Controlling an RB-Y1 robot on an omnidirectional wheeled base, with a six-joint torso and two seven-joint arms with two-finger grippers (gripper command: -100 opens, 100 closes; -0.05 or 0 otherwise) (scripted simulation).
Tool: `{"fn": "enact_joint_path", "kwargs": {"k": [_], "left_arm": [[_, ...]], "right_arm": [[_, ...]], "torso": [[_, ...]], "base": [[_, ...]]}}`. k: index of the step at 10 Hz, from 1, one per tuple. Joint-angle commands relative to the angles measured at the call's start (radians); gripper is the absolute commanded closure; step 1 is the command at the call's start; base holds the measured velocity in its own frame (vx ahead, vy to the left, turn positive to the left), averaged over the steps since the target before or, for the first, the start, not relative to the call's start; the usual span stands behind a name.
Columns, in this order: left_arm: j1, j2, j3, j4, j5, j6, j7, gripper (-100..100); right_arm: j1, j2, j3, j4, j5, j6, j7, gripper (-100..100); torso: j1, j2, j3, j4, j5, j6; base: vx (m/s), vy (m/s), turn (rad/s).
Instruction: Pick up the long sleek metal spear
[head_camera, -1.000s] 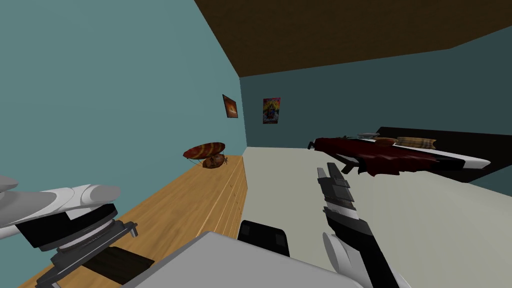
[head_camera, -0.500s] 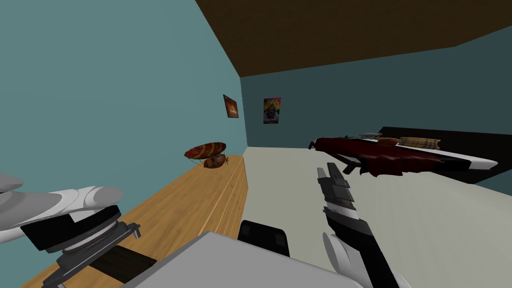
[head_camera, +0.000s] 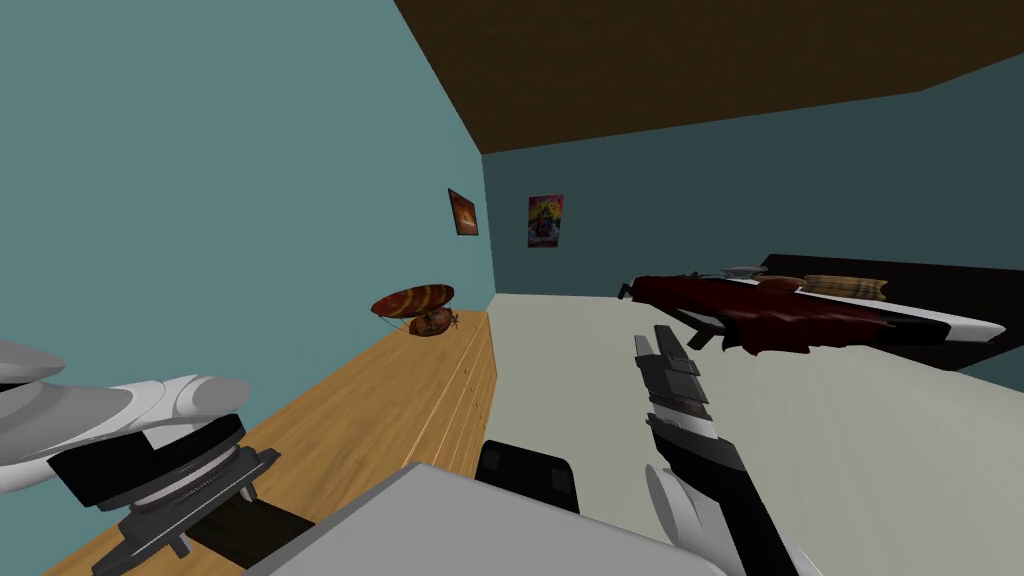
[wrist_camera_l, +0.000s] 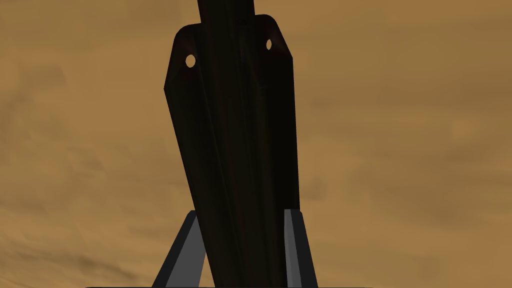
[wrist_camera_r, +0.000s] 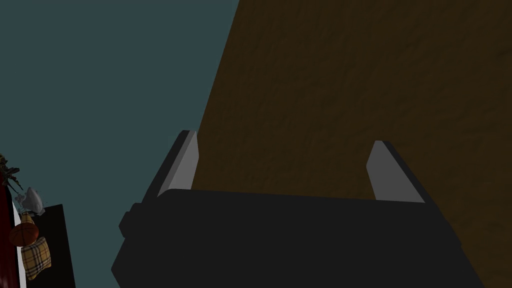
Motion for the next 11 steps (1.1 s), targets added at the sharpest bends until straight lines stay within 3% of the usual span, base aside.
{"fn": "enact_joint_path", "kwargs": {"k": [1,3,4,5,9,10,11], "left_arm": [[0.000,0.000,0.000,0.000,0.000,0.000,0.000,100],[0.000,0.000,0.000,0.000,0.000,0.000,0.000,100],[0.000,0.000,0.000,0.000,0.000,0.000,0.000,0],[-0.022,-0.011,-0.002,0.019,-0.016,-0.030,0.001,100],[-0.053,-0.029,-0.001,0.079,-0.025,-0.104,-0.014,100],[-0.038,-0.019,0.001,0.072,-0.011,-0.088,-0.018,100],[-0.039,-0.019,0.002,0.074,-0.010,-0.091,-0.019,0]], "right_arm": [[0.000,0.000,0.000,0.000,0.000,0.000,0.000,0],[0.000,0.000,0.000,0.000,0.000,0.000,0.000,0],[0.000,0.000,0.000,0.000,0.000,0.000,0.000,0],[0.000,0.000,0.000,0.000,0.000,0.000,0.000,0],[0.000,0.000,0.000,0.000,0.000,0.000,0.000,0],[0.000,0.000,0.000,0.000,0.000,0.000,0.000,0],[0.000,0.000,0.000,0.000,0.000,0.000,0.000,0]], "torso": [[0.000,0.000,0.000,0.000,0.000,0.000],[0.000,0.000,0.000,0.000,0.000,0.000],[0.000,0.000,0.000,0.000,0.000,0.000],[0.000,0.000,0.000,0.000,0.000,0.000],[-0.003,0.000,0.000,0.000,-0.002,0.000],[-0.003,0.000,0.000,0.000,-0.002,0.000],[-0.002,0.000,0.000,0.000,-0.001,0.000]], "base": [[0.000,0.000,0.000],[0.000,0.000,0.000],[0.000,0.000,0.000],[-0.002,-0.018,-0.023],[-0.001,-0.030,-0.022],[-0.001,-0.011,-0.003],[0.000,0.000,0.000]]}}
